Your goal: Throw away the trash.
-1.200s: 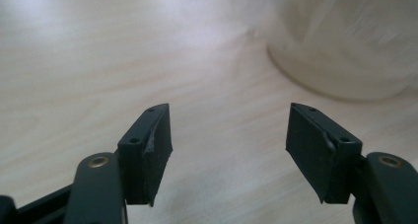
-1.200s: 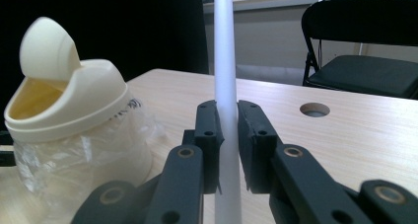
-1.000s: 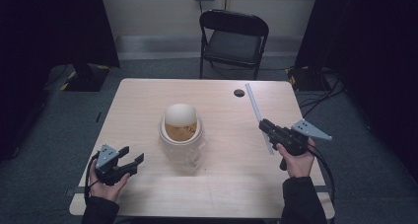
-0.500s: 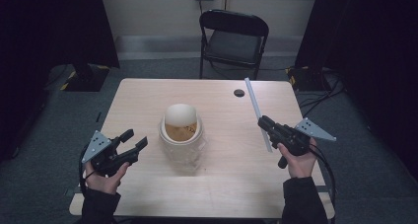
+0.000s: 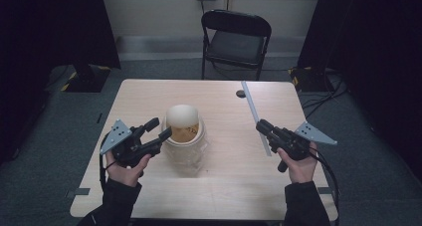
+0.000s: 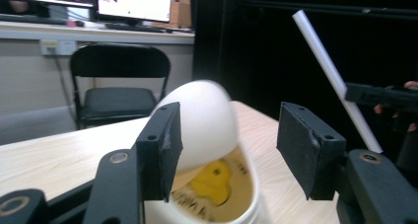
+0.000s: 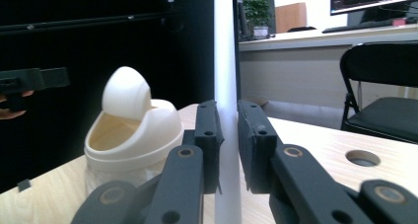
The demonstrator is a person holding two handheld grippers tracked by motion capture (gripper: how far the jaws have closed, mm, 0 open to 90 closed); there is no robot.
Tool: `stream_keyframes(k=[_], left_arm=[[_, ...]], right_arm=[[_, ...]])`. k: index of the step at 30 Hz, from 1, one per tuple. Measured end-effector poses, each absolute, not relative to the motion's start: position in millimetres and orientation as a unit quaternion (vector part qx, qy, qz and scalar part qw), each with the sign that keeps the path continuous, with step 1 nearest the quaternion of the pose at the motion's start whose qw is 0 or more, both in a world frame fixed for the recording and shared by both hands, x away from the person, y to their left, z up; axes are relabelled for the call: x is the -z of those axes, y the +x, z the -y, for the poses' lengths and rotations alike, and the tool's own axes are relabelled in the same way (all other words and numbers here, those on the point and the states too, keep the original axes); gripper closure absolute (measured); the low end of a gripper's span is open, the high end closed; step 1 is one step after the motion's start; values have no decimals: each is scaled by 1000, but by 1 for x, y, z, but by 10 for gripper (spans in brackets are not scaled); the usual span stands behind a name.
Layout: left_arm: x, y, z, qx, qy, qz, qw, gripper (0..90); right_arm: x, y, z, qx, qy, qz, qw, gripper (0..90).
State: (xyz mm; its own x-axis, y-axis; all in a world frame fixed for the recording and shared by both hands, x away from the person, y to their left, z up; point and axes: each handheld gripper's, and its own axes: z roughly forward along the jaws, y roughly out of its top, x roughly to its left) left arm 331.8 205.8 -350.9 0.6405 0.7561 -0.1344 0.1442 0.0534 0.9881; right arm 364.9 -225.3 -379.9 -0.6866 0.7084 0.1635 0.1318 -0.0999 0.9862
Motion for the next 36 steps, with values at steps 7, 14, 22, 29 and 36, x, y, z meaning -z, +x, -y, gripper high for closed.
stream_keyframes(k=[7, 14, 22, 29, 36], left_arm=[[340, 335, -182, -224, 644, -329, 654, 435], [335, 347, -158, -213, 652, -313, 656, 437], [332, 360, -131, -195, 649, -310, 667, 440], [334, 370, -109, -177, 651, -309, 671, 444], [334, 380, -92, -158, 648, -313, 676, 453]], right_arm=[[375, 361, 217, -670, 314, -638, 213, 804], [376, 359, 214, -676, 306, -638, 204, 805], [381, 357, 207, -676, 295, -647, 194, 805], [384, 355, 202, -677, 289, -651, 185, 804], [388, 356, 196, -676, 279, -658, 177, 805]])
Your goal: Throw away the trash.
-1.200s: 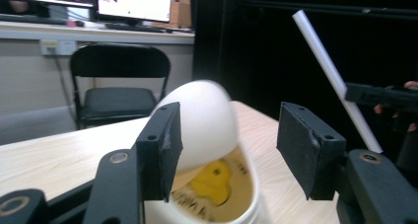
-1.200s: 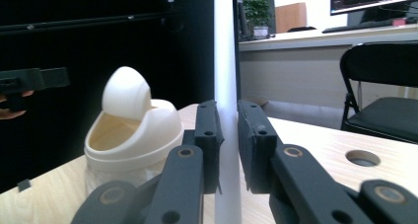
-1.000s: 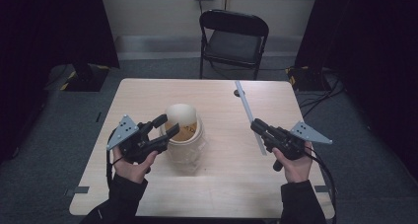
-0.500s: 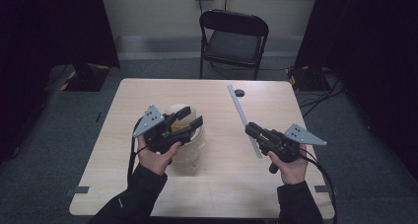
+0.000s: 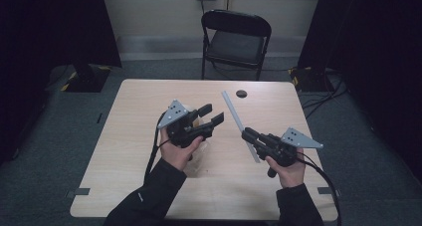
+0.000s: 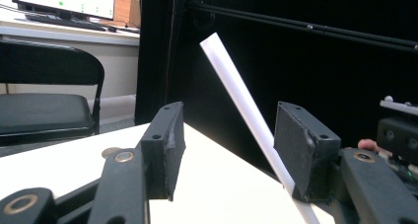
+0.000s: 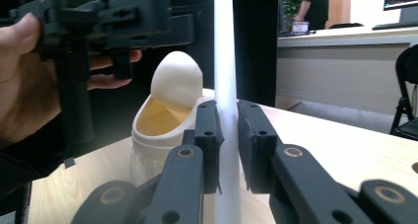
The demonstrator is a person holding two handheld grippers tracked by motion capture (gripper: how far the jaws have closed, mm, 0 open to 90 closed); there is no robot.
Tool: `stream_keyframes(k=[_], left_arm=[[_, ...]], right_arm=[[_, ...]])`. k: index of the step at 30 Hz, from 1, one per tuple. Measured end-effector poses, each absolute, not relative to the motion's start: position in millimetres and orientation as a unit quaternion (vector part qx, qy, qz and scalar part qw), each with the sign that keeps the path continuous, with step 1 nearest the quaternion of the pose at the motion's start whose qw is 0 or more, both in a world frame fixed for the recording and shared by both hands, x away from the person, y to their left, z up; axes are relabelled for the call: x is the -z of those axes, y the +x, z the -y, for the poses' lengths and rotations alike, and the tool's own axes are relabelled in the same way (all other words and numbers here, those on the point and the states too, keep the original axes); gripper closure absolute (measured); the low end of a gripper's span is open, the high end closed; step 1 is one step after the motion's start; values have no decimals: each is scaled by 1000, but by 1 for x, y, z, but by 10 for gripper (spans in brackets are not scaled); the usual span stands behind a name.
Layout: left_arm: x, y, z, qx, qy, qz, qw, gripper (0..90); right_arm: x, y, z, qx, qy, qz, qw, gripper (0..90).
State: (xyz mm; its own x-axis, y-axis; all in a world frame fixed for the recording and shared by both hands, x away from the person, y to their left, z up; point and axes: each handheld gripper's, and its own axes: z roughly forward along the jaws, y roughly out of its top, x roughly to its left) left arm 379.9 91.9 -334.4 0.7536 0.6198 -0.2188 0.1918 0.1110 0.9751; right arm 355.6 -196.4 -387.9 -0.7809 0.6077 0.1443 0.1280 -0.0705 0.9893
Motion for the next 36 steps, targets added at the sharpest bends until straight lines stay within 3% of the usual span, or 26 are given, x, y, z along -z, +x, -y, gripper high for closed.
stream_keyframes(k=[11, 19, 26, 31, 36], left_arm=[[341, 393, -71, -119, 653, -317, 677, 498], [343, 391, -64, -102, 663, -301, 678, 697], [342, 391, -66, -68, 660, -289, 690, 768], [337, 387, -71, -81, 658, -279, 694, 799], [328, 377, -83, -114, 660, -264, 694, 800]], right_arm=[[392, 356, 191, -680, 270, -662, 163, 805], [394, 356, 188, -679, 267, -667, 154, 805], [397, 357, 185, -677, 263, -671, 146, 798], [393, 357, 189, -681, 267, -666, 146, 747], [387, 357, 201, -670, 277, -666, 176, 696]])
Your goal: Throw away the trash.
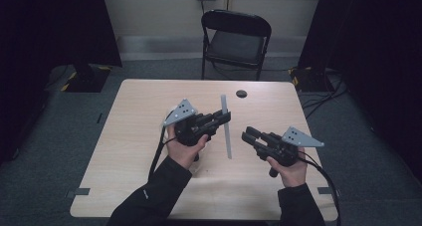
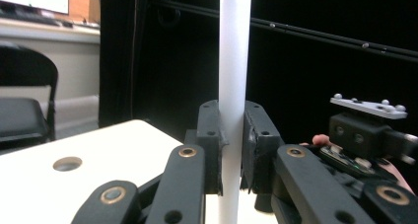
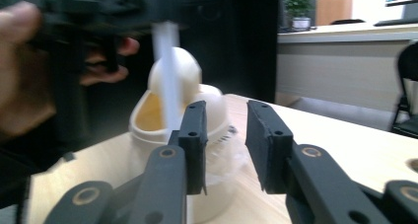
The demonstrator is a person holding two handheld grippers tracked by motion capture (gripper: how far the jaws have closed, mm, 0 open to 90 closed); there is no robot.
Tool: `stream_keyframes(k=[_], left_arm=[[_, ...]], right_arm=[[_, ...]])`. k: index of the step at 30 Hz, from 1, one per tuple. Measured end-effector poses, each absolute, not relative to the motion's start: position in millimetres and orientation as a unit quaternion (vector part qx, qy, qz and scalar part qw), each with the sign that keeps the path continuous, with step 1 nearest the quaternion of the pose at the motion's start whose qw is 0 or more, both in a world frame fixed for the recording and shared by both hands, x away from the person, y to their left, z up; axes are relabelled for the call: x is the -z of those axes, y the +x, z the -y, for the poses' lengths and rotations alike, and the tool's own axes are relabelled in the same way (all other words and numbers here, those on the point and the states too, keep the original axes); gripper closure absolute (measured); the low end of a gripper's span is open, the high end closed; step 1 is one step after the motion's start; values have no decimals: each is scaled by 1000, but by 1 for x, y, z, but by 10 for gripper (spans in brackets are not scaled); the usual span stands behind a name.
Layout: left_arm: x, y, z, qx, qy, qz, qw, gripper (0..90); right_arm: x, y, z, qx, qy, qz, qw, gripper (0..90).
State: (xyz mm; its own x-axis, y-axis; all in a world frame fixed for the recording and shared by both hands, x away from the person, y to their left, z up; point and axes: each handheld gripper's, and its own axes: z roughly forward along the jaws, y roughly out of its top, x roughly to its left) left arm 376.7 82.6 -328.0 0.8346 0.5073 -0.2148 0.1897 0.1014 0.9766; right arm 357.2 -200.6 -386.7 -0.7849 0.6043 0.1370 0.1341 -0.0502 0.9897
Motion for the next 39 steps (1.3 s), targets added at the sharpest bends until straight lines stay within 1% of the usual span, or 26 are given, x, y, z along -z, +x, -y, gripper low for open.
stream_keyframes(k=[4, 5, 8, 12, 20, 26, 33, 39], left_arm=[[317, 367, -95, -135, 657, -252, 697, 799], [315, 365, -97, -136, 654, -252, 700, 799], [307, 358, -107, -149, 652, -244, 702, 799], [297, 349, -118, -169, 645, -235, 707, 798], [284, 342, -140, -208, 627, -232, 714, 798], [279, 341, -152, -230, 619, -233, 714, 798], [279, 343, -165, -265, 622, -236, 698, 797], [286, 349, -174, -274, 621, -250, 691, 797]], right_arm=[[389, 360, 211, -662, 306, -659, 187, 642], [391, 362, 214, -650, 320, -660, 196, 601], [397, 367, 221, -624, 352, -662, 219, 534], [410, 373, 230, -602, 394, -655, 230, 448], [443, 386, 247, -532, 455, -669, 249, 357], [458, 390, 254, -506, 472, -678, 249, 345], [465, 391, 259, -493, 480, -681, 249, 342], [470, 393, 261, -482, 484, -687, 249, 341]])
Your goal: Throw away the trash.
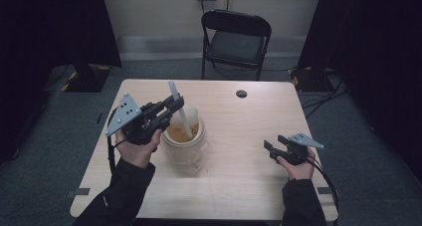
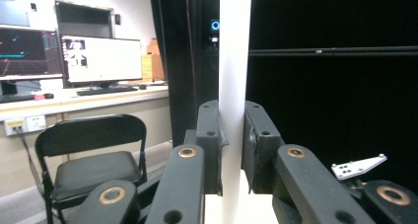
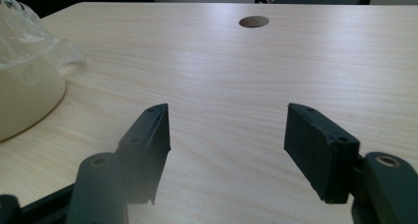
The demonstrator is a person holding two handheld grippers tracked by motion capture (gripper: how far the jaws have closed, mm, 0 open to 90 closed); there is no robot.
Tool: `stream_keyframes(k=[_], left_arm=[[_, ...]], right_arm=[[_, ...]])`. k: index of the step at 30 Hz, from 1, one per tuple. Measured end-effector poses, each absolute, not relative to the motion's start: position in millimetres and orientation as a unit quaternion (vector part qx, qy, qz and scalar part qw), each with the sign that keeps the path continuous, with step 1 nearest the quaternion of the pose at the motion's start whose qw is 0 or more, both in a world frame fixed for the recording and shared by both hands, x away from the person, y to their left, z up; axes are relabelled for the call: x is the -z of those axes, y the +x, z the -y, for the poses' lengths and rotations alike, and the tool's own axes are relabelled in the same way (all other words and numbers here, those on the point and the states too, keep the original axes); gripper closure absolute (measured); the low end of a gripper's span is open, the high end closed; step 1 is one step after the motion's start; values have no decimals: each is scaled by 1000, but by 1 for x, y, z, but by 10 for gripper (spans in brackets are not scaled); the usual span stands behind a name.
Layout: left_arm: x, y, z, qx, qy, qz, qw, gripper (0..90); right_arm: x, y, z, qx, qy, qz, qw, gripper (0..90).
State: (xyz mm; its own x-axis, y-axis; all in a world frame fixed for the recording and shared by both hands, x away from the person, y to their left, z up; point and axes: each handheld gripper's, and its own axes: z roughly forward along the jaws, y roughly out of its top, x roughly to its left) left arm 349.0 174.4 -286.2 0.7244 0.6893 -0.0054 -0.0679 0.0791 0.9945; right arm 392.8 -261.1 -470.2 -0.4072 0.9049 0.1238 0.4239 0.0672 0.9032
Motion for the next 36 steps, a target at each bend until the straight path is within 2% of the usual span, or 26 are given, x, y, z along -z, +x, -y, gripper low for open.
stream_keyframes(k=[25, 32, 36], left_arm=[[339, 368, -181, -250, 649, -298, 654, 795], [350, 366, -184, -234, 658, -305, 648, 747], [351, 359, -192, -236, 646, -313, 655, 706]], right_arm=[[475, 394, 263, -475, 489, -689, 246, 341], [476, 394, 263, -474, 489, -690, 246, 341], [476, 394, 264, -475, 490, -688, 246, 341]])
